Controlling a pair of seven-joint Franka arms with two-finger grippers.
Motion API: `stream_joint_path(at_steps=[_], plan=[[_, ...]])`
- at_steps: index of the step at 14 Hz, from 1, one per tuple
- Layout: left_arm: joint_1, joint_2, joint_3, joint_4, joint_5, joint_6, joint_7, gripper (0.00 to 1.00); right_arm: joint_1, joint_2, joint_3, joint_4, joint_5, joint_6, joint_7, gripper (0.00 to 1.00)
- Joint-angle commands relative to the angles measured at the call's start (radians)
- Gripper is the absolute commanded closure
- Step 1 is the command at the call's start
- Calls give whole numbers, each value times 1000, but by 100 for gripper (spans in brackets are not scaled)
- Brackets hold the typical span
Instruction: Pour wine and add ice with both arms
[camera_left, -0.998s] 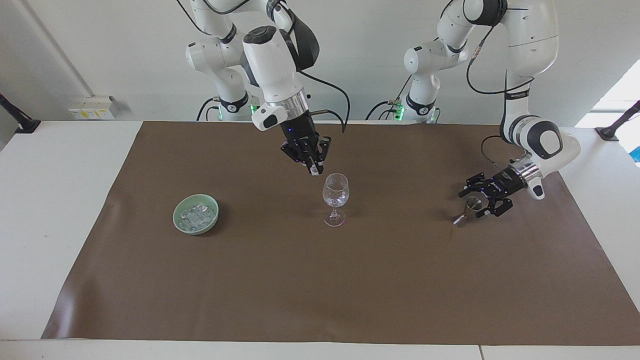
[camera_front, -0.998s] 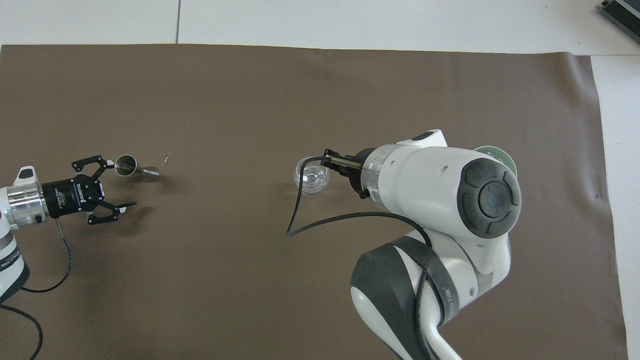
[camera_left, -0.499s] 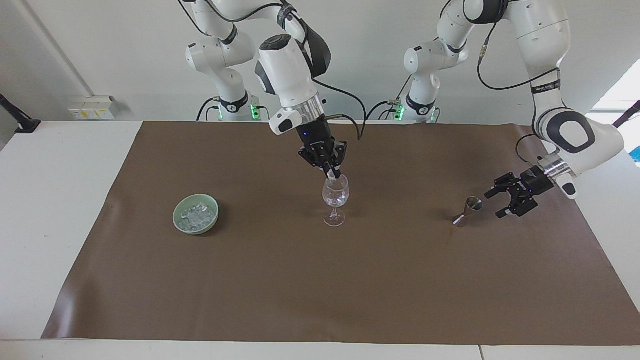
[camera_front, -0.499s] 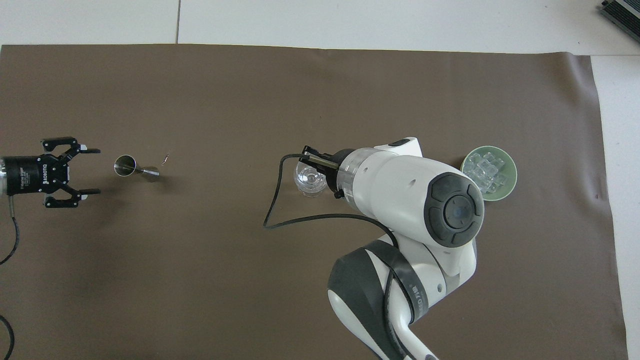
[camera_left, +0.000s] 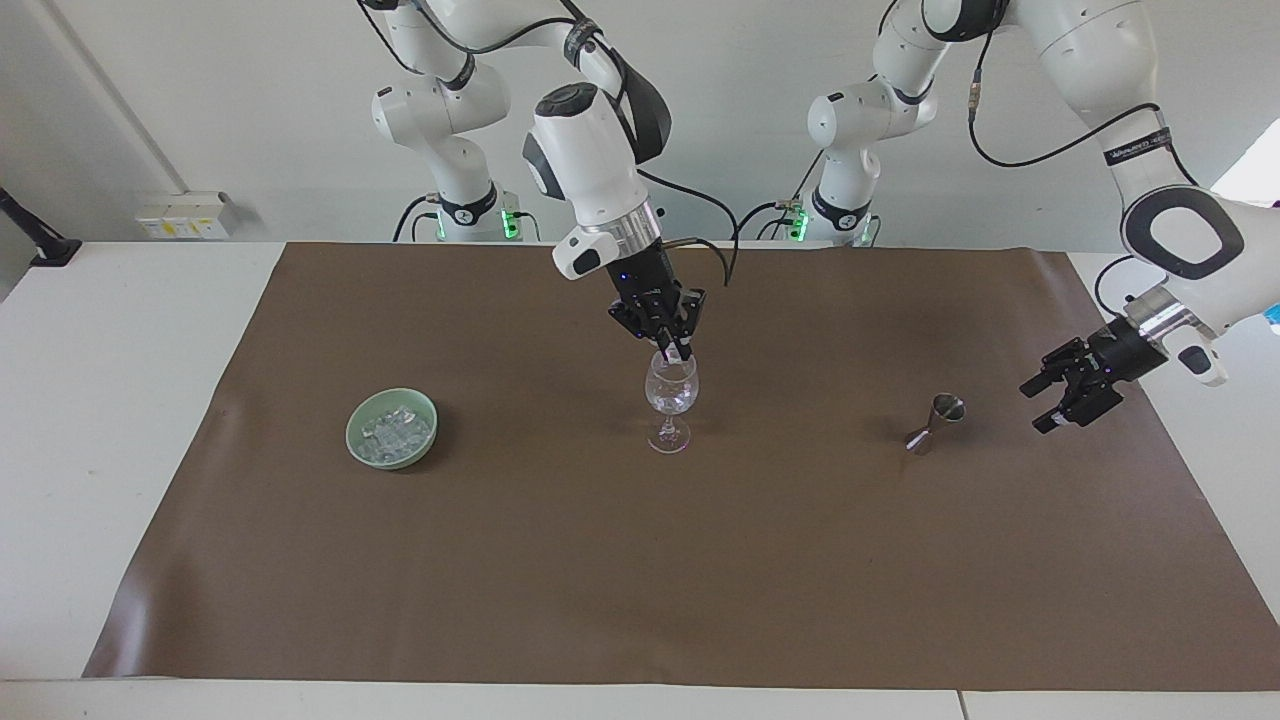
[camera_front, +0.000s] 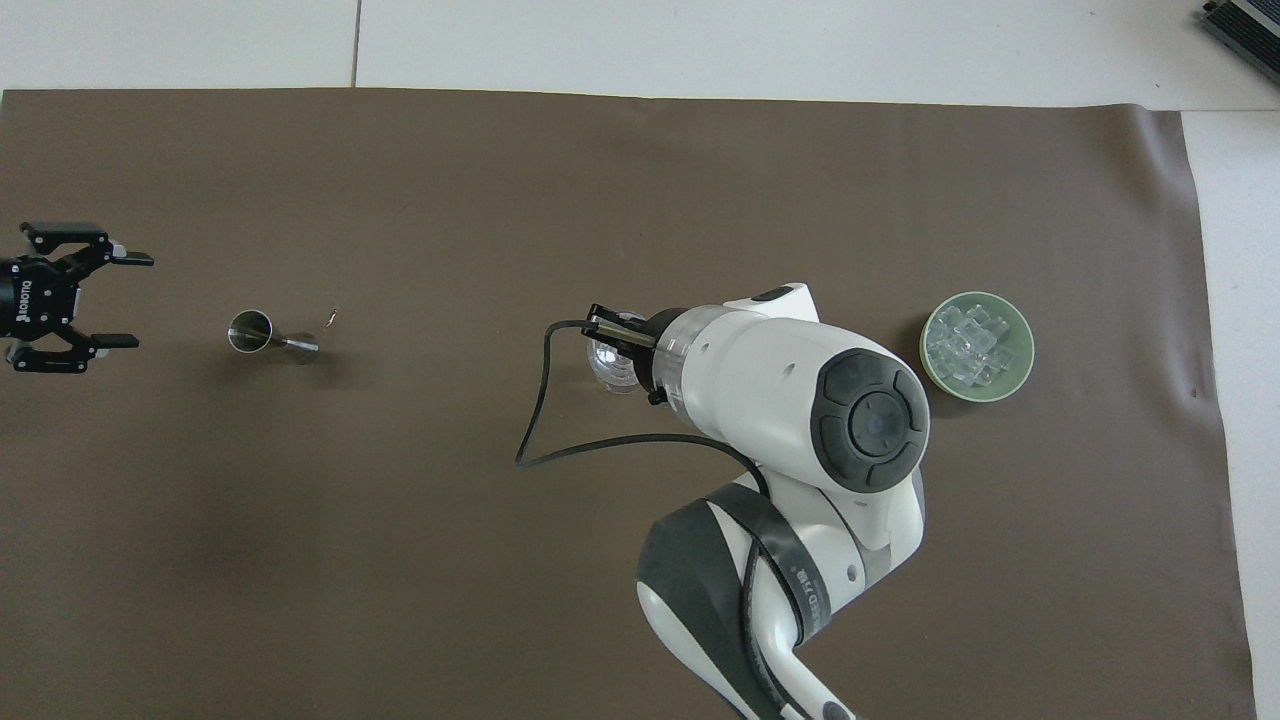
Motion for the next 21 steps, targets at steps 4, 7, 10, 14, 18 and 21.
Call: stream_joint_path(at_steps=[4, 7, 10, 14, 18, 21], plan=[[-42, -95, 5, 107, 100, -22, 1, 0, -1, 6, 1, -2, 22, 22, -1, 86], [-94, -173, 8, 110, 239, -28, 5, 0, -2, 7, 1, 0, 22, 28, -1, 73], [-167, -232, 5, 115, 368, -31, 5, 0, -2, 9, 1, 1, 22, 28, -1, 56], [-271, -244, 2, 200, 533, -109, 10, 0, -2, 12, -1, 13, 20, 29, 7, 1], [-273, -237, -8, 280, 556, -239, 145, 0, -16, 3, -11, 41, -15, 16, -5, 0], [-270, -224, -5, 332, 564, -299, 228, 0, -70, -48, -18, 41, -133, -70, -39, 0]])
